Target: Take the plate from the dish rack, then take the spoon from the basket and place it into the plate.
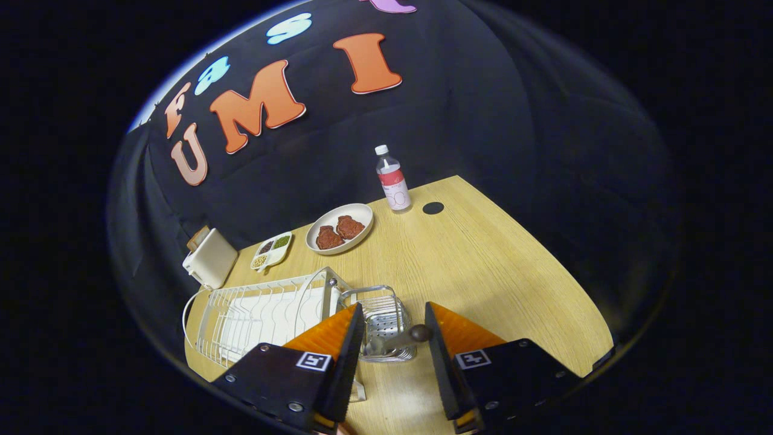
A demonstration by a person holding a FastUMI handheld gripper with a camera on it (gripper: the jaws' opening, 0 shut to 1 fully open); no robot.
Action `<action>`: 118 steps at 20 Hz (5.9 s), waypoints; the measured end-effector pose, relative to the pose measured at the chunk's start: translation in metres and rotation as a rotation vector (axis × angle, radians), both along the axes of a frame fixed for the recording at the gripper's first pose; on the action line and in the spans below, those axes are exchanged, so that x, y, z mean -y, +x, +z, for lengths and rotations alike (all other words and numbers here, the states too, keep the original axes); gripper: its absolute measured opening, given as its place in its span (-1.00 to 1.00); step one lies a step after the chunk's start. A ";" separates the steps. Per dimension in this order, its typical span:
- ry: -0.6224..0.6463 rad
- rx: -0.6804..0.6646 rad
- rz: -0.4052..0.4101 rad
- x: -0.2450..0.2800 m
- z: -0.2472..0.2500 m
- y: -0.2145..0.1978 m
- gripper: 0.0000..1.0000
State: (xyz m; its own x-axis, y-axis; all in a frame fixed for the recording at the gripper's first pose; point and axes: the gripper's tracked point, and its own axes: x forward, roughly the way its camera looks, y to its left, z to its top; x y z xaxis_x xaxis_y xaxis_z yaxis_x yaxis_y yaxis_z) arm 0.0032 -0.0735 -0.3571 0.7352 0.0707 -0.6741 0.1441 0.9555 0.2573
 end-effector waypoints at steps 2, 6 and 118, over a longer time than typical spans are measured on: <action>0.012 -0.006 0.018 -0.003 -0.002 0.001 -0.05; 0.049 0.014 0.028 -0.009 0.007 0.004 -0.51; -0.240 0.621 0.121 -0.062 0.333 -0.039 0.92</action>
